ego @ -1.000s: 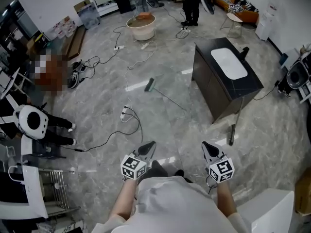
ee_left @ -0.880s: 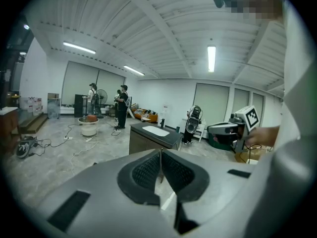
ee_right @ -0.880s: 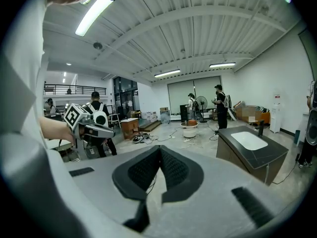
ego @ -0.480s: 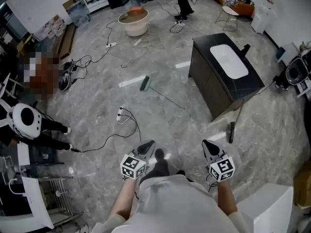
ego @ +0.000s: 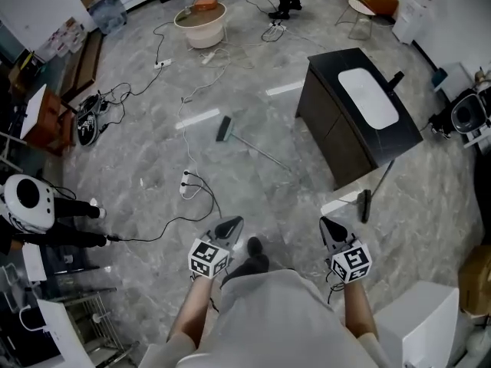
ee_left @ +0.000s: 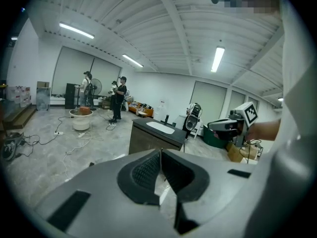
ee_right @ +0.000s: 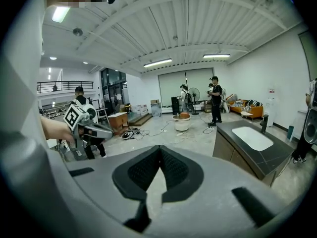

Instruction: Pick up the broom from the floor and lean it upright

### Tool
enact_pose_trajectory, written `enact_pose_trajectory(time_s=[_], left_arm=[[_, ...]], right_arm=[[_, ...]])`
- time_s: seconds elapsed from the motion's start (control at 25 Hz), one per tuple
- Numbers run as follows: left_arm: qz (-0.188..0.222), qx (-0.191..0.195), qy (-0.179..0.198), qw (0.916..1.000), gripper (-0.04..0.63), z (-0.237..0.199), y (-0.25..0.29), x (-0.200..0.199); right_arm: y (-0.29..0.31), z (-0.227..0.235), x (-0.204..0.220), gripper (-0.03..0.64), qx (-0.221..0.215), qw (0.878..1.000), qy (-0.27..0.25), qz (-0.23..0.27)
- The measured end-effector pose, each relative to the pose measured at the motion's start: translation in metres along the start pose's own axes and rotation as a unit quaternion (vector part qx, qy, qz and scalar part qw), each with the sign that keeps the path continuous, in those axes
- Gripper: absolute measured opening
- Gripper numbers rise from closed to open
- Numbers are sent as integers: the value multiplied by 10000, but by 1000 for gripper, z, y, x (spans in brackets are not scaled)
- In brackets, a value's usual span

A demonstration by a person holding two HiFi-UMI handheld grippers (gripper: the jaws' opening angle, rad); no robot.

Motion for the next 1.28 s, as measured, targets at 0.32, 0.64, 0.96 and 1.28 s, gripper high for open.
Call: enact_pose_trajectory(time_s=[0.32, 0.64, 0.96, 1.28], left_arm=[[251, 120, 232, 9993, 11, -66, -5, -25], [251, 106, 98, 9996, 11, -99, 2, -35], [95, 48, 11, 9999, 11, -125, 46, -48], [-211, -8, 52, 9998, 11, -163, 126, -80]], right_arm=[[49, -25, -21, 0, 216, 9997, 38, -58], [78, -22, -30, 0, 230, 9996, 37, -151], [127, 22, -34, 0, 96, 9996, 176, -205], [192, 94, -41, 0, -180, 9989, 278, -319]])
Point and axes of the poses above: the fingertips, and each gripper's own axes: y forward along the fingers, z to its right, x out of its underside, the point moved 7 cm from there along -y, backward along the fingers, and after that the axes turned 13 degrees about x, right-handed, at the moved point
